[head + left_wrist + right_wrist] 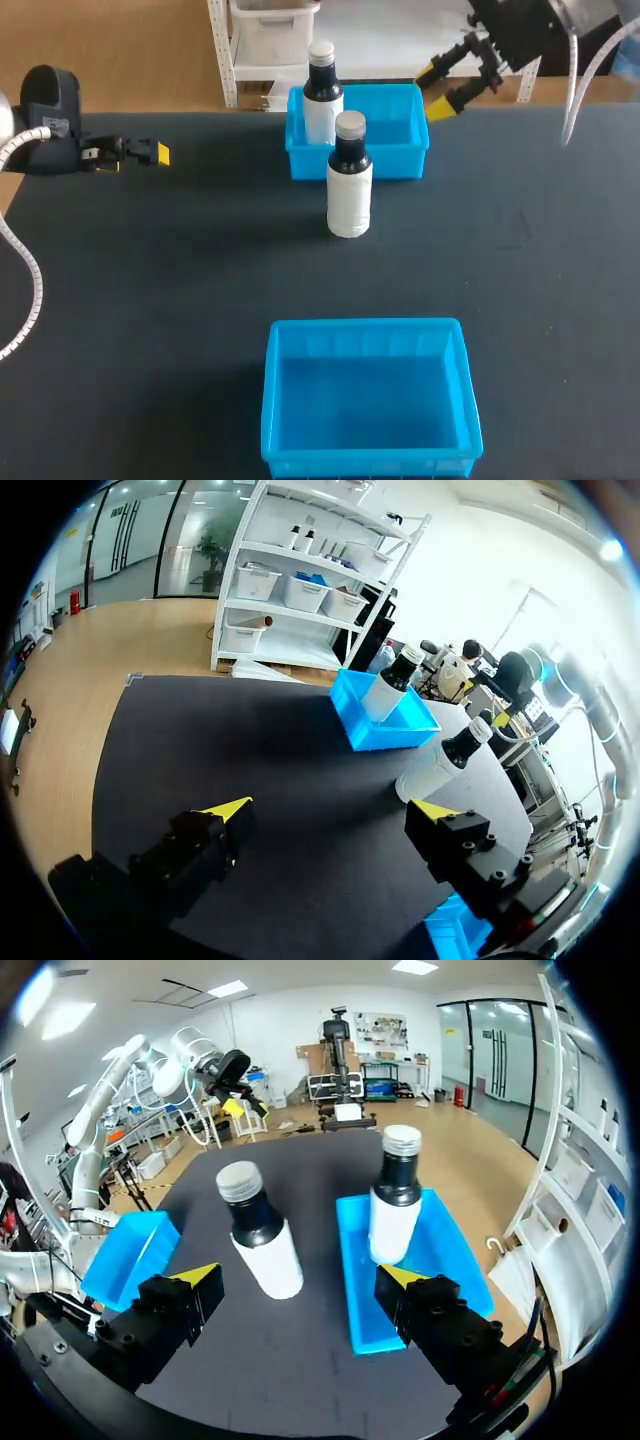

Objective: Pick up the bottle, and place it in the far bin if it is heavy, or in the near bin if it is light.

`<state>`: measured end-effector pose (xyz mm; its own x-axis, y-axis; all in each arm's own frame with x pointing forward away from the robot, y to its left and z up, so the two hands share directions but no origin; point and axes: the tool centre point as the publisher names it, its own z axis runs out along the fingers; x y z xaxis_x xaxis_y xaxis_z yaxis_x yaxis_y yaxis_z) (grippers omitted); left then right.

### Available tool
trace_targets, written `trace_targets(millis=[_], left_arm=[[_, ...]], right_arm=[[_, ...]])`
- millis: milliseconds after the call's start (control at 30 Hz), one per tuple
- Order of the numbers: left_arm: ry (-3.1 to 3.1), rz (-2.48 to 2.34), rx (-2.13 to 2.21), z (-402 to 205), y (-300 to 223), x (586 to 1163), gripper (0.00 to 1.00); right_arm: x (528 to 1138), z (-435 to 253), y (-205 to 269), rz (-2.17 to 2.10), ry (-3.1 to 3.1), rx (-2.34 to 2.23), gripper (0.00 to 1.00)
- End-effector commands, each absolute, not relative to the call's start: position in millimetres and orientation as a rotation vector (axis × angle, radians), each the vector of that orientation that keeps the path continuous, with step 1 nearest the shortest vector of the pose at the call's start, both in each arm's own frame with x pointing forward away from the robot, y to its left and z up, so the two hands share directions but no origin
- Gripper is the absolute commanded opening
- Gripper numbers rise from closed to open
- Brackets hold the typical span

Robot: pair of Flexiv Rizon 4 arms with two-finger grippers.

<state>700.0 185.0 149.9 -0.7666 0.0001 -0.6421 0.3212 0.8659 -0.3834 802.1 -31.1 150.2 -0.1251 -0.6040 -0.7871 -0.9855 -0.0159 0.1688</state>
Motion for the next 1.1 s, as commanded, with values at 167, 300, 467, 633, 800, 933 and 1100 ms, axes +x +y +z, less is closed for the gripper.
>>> trace_targets(millis=[167,300,467,633,800,933,1100], left_arm=[[2.374,-0.636,0.231,149.9,184.9,700.0,1.0],[2.374,-0.636,0.231,149.9,184.9,700.0,1.0],[2.374,-0.636,0.231,149.9,184.9,700.0,1.0],[2.374,-0.636,0.231,149.9,184.9,700.0,1.0],[2.374,-0.636,0.231,149.9,184.9,700.0,1.0],[2.374,-0.636,0.231,149.9,184.9,700.0,1.0],[2.374,-0.636,0.231,149.9,184.9,700.0,1.0]], right_arm=[[763.3,132.3,-15.3,0.759,1.812,-1.495,1.0],[758.8,129.7,-6.5,0.75,1.811,-1.481,1.0],[756.0,124.3,7.5,0.736,1.818,-1.462,1.0],[752.8,124.4,24.1,0.762,1.8,-1.462,1.0],[750.7,125.0,41.1,0.788,1.779,-1.489,1.0],[751.0,125.7,50.8,0.804,1.767,-1.506,1.0],[750.8,126.0,59.0,0.828,1.754,-1.524,1.0]])
